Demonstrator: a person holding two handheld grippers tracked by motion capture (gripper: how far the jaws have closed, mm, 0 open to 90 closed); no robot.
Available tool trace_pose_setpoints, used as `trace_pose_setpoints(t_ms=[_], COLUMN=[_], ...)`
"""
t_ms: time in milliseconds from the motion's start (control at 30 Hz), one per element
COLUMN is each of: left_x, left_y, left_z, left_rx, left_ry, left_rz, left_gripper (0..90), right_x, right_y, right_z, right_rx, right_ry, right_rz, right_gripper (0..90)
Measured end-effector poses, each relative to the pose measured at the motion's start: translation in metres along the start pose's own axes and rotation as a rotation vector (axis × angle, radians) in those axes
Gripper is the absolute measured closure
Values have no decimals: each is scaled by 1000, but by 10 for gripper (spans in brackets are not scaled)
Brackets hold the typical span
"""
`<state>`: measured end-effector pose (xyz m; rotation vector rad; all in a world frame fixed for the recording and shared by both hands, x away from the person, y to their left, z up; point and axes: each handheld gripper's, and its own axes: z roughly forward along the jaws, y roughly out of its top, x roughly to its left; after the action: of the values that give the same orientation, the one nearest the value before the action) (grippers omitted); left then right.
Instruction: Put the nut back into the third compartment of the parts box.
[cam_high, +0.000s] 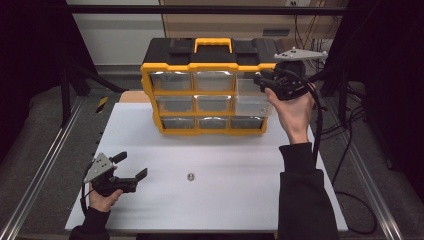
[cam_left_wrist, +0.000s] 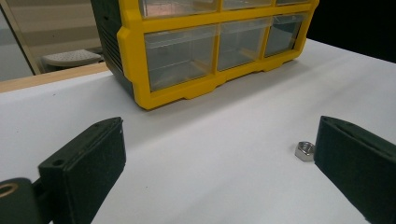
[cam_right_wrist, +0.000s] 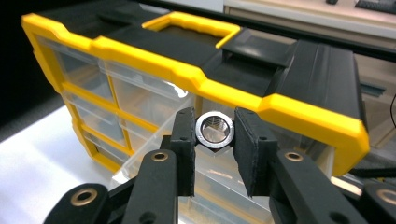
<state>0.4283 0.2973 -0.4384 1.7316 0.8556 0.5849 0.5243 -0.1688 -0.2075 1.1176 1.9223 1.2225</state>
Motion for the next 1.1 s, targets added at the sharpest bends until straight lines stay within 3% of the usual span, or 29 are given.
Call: trace_pose_setpoints(t_ms=[500,967,1100], left_x=[0,0,0], left_y=[0,0,0], left_z=[0,0,0], left_rx=[0,2,2], left_ry=[0,0,0], left_rz=[0,4,4], left_gripper=[23,23,23], right_x=[4,4,4], right_y=[-10,-14,-14], right_z=[25,32,32], right_rx=[112,190,191], right_ry=[-14,-31,-33], right_rz=[-18,-22,-17], right_gripper=[703,701,696])
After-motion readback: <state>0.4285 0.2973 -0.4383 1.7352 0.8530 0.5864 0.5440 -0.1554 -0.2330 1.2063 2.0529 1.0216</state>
